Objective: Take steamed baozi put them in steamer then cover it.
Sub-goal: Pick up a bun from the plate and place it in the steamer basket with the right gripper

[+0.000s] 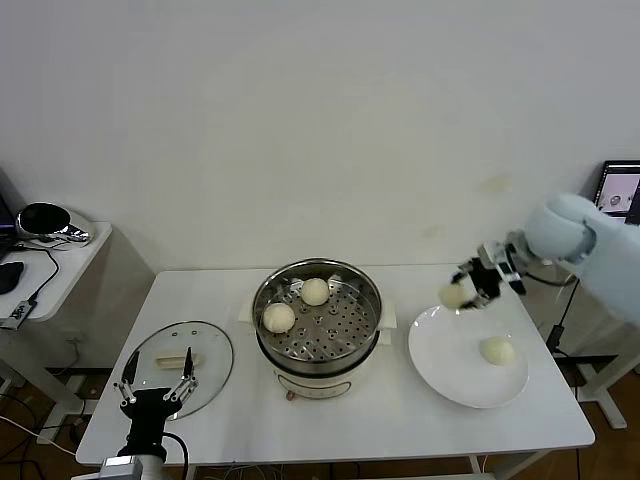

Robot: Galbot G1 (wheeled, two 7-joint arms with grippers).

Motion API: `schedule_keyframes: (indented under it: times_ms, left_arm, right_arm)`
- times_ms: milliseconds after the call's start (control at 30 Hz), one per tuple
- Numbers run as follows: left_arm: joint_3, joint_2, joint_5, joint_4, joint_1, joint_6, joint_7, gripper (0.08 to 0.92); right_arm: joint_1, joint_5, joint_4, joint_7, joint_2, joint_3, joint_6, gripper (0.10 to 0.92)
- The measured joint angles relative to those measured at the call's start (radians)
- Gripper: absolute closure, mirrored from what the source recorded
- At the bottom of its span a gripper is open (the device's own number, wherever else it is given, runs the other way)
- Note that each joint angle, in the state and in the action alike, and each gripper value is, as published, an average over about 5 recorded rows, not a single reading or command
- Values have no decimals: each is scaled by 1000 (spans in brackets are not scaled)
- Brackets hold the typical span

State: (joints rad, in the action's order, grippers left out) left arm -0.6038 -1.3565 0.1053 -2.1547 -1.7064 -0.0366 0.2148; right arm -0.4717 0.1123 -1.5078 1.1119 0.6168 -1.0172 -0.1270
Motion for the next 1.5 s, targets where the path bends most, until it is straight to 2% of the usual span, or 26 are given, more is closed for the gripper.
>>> schedule_keyframes:
  times_ms: [433, 800, 1300, 1500]
  left_arm:
    - [-24, -8, 3, -6, 4, 1, 1, 177]
    - [-41, -13, 10, -7, 6, 3, 1, 177]
    - [-45, -22, 12, -12, 3, 1, 1, 177]
    - [-46, -24, 12, -12, 2, 0, 2, 177]
  right_arm:
    - [-131, 70, 41, -51, 301, -167, 168, 470]
    - [-105, -25, 95, -43, 494, -257, 353, 465]
    - [-59, -171, 99, -24, 574, -304, 492, 461]
    - [-41, -192, 98, -29, 584, -303, 502, 409]
